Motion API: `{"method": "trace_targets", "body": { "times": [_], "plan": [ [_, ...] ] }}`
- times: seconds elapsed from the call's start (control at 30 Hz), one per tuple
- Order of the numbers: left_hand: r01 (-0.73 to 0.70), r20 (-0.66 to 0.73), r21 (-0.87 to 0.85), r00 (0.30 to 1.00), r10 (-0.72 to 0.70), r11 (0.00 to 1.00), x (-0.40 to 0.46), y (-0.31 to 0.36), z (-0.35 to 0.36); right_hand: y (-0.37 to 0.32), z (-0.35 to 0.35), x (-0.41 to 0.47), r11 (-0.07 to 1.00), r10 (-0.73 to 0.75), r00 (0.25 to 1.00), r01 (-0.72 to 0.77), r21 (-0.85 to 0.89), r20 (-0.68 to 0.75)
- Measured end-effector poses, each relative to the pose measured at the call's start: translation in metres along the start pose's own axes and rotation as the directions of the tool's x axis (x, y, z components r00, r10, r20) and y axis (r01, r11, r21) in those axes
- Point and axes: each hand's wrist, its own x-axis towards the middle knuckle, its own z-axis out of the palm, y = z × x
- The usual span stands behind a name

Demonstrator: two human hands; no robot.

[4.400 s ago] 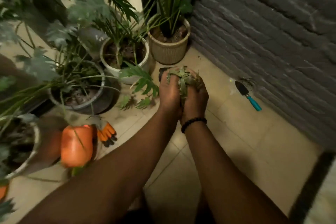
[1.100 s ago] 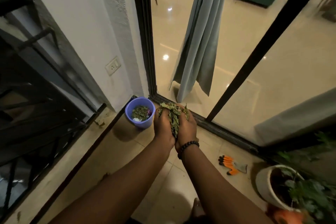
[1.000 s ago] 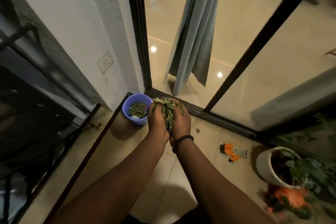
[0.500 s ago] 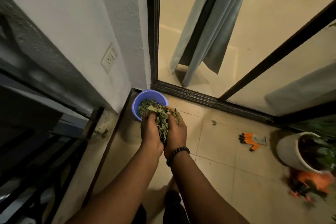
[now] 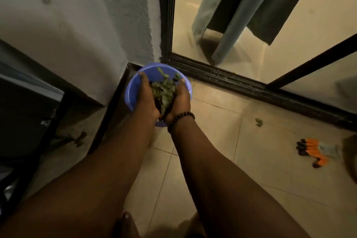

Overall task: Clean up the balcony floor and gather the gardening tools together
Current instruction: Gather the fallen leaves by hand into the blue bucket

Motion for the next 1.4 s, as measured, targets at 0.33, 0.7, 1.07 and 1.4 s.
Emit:
{"method": "trace_targets", "body": {
  "times": [0.33, 0.7, 1.07, 1.4],
  "plan": [
    [0.058, -0.189, 0.168, 0.982, -0.025, 0.984, 0.006, 0.004, -0.024, -0.019, -0.025, -0.036, 0.994, 0.095, 0.984, -0.103, -0.048, -0.152],
    [0.034, -0.006, 0.426, 0.999, -0.035, 0.904, -0.037, -0.049, 0.023, -0.046, -0.100, -0.063, 0.995, -0.017, 0.939, -0.019, -0.101, -0.343],
    [-0.036, 0.124, 0.734, 0.989, -0.082, 0.678, -0.009, -0.165, 0.080, -0.120, -0.219, -0.036, 0.958, -0.168, 0.868, 0.033, -0.284, -0.467],
    [-0.532, 0.544, 0.823, 0.839, 0.007, -0.200, 0.090, -0.249, 0.138, -0.175, -0.335, 0.069, 0.022, -0.495, 0.863, -0.107, -0.994, -0.104]
  ]
}}
